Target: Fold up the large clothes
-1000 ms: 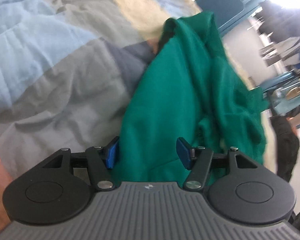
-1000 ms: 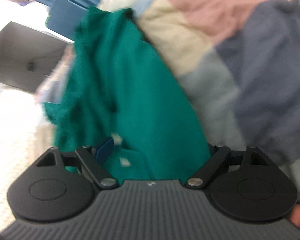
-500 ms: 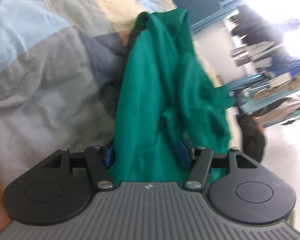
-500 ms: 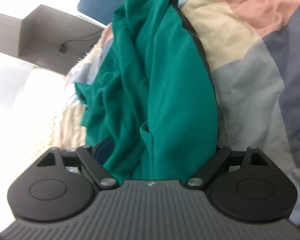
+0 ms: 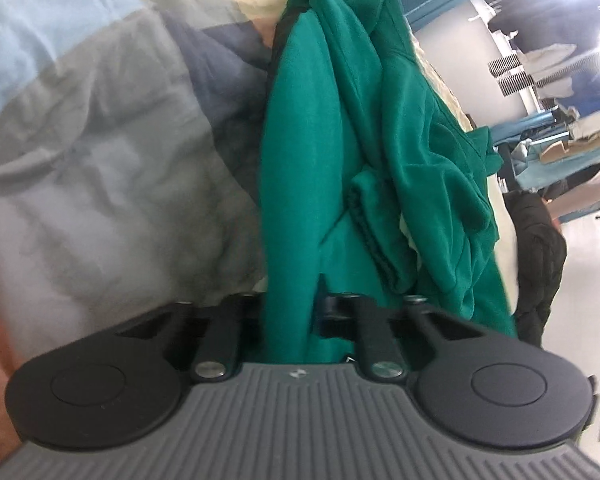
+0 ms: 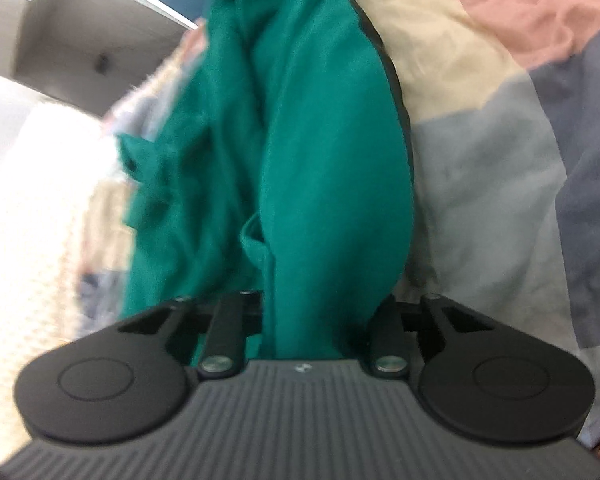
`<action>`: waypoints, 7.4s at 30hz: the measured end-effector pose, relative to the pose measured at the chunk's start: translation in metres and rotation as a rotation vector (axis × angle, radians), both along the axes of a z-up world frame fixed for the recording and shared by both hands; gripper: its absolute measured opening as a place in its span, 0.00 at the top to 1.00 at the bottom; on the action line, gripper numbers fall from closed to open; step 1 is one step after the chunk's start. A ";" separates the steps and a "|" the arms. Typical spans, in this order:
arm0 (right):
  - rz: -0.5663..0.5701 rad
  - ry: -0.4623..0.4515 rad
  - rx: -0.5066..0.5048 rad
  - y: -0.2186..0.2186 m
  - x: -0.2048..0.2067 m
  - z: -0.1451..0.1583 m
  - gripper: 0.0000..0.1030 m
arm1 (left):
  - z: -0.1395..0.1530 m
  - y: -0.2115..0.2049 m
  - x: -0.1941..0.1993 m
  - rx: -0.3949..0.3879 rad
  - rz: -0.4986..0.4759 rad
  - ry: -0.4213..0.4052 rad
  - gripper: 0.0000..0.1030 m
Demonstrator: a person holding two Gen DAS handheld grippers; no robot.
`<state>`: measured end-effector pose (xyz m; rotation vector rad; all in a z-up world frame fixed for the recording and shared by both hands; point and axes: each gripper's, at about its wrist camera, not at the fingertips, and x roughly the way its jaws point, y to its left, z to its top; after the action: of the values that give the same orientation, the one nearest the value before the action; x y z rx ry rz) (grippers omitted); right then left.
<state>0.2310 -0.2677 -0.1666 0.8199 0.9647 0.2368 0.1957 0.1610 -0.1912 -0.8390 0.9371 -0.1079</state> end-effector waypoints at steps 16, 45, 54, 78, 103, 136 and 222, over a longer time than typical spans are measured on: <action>-0.018 -0.380 0.532 -0.045 -0.047 0.090 0.81 | 0.127 0.061 -0.083 -0.323 0.085 -0.300 0.90; -0.212 -0.194 0.544 -0.062 0.010 0.083 0.78 | 0.146 0.035 -0.022 -0.258 0.178 -0.484 0.89; -0.286 -0.039 0.470 -0.054 0.109 0.007 0.78 | 0.058 0.042 0.117 -0.182 0.171 -0.379 0.88; -0.202 -0.099 0.394 -0.045 0.143 -0.020 0.66 | 0.010 0.036 0.175 -0.078 0.145 -0.328 0.65; 0.097 -0.374 -0.232 0.043 0.018 0.075 0.28 | 0.080 -0.055 0.009 0.341 -0.104 -0.481 0.28; 0.002 -0.369 -0.438 0.044 0.159 0.038 0.60 | 0.028 -0.029 0.169 0.436 0.114 -0.427 0.28; 0.190 -0.436 -0.591 0.111 0.075 0.036 0.53 | 0.032 -0.084 0.094 0.560 -0.103 -0.406 0.53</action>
<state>0.3063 -0.1571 -0.1304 0.1207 0.6425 0.2618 0.2896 0.0768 -0.1595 -0.2338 0.5787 -0.0936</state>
